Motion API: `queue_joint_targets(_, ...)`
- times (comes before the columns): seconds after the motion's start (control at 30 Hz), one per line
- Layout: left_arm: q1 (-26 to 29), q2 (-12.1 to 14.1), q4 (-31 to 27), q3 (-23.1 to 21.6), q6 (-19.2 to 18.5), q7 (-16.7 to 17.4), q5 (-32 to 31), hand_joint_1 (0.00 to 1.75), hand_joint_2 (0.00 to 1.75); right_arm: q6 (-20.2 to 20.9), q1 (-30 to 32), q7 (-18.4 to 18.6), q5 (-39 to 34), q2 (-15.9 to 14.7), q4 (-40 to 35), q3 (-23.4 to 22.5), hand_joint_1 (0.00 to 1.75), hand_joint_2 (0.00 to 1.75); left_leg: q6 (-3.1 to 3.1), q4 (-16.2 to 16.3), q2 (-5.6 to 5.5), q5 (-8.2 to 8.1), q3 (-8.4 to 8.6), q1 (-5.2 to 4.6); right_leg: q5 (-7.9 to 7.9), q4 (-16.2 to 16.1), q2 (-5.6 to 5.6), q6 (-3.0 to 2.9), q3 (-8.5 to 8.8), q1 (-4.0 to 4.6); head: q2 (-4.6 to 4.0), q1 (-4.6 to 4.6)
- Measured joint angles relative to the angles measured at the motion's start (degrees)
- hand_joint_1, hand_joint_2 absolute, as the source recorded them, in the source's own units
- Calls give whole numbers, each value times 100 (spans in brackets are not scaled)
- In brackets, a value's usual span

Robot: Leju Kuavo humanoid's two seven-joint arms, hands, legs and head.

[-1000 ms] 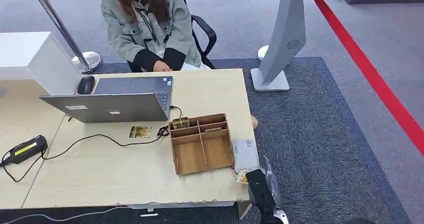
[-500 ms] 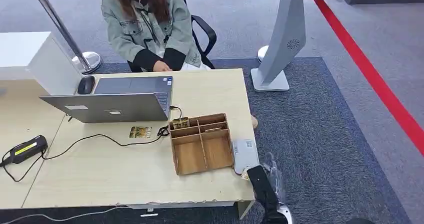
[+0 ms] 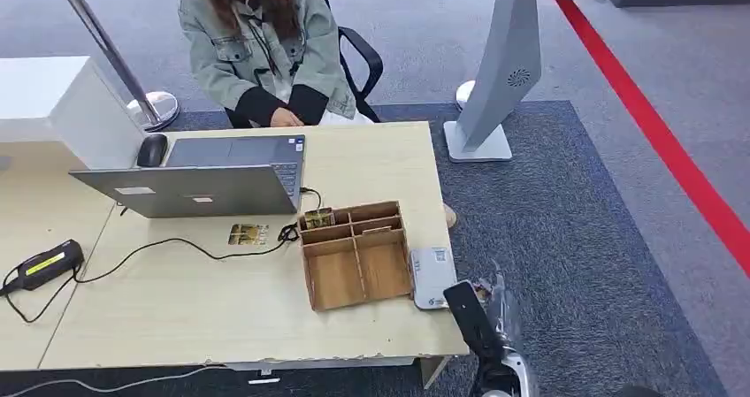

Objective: Pass the card to the sensor for recognition and then transmit it.

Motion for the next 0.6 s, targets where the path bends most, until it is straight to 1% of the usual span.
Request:
queue_joint_targets(0.1,0,4,0,0,-2,0,-13,0,0,39,-3,147,120,-46,-291,-42,157,175,0,0,1,0,0,0,0,1,0,0,2,1,0,0)
queue_joint_targets(0.23,1,15,2,-7,-7,0,-79,0,0,328,-158,586,569,-98,-945,-114,157,175,-1,0,1,2,0,-1,3,3,0,-1,3,1,0,0)
queue_joint_targets(0.3,-5,20,0,-18,2,0,-151,0,0,501,-423,846,870,-111,-1327,-127,159,175,-1,0,4,5,2,0,4,3,1,-1,3,1,0,-2)
queue_joint_targets(0.4,-3,17,0,-22,44,0,-214,0,0,675,-776,1129,1159,-118,-1672,-125,157,175,-1,0,0,9,1,0,4,4,0,0,3,1,0,0)
queue_joint_targets(0.6,-5,7,0,-33,144,0,-350,0,0,933,-1507,1528,1548,-111,-1943,-70,155,175,-1,0,0,9,1,-1,6,5,0,1,4,1,0,0)
